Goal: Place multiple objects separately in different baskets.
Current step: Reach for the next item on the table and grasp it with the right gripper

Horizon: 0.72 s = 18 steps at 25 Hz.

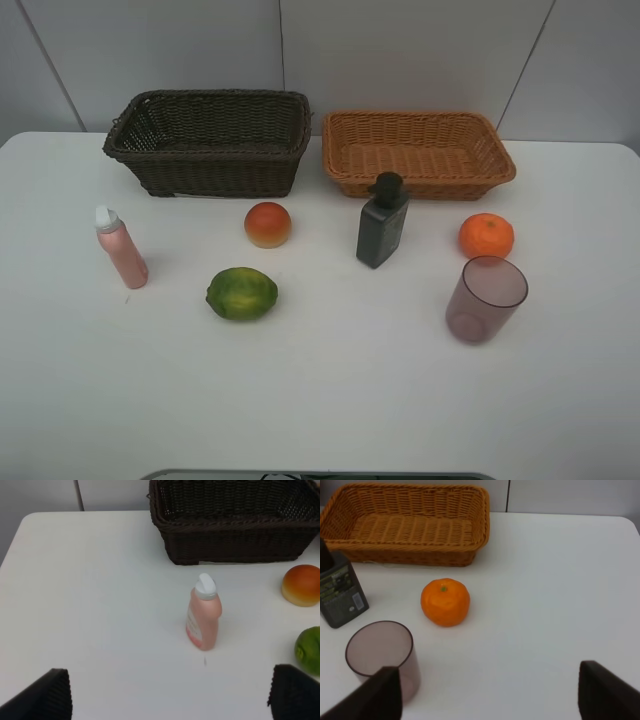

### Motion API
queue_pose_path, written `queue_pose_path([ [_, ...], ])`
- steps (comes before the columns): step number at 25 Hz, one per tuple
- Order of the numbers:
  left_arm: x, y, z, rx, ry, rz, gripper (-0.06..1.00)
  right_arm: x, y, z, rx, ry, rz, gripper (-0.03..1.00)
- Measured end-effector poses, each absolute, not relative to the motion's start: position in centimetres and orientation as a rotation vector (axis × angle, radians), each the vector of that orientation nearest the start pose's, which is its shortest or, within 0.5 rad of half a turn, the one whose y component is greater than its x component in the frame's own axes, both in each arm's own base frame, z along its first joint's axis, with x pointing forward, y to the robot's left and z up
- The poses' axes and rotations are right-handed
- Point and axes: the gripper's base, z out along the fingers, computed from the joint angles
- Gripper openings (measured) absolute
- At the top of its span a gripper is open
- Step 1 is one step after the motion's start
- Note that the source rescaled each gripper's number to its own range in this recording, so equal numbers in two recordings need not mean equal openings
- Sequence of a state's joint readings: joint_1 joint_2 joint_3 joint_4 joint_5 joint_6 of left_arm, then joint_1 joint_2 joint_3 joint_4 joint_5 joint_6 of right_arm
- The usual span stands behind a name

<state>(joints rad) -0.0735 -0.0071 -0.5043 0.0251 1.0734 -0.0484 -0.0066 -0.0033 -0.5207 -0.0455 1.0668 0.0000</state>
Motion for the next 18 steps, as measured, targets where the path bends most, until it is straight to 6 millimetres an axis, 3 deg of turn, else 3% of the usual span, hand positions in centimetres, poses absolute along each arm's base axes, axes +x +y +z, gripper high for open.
queue_pose_path([
  [18, -0.69, 0.25, 27.74, 0.024, 2.045, -0.046, 1.00, -0.82, -0.36, 28.25, 0.010, 2.026, -0.058, 0.89],
])
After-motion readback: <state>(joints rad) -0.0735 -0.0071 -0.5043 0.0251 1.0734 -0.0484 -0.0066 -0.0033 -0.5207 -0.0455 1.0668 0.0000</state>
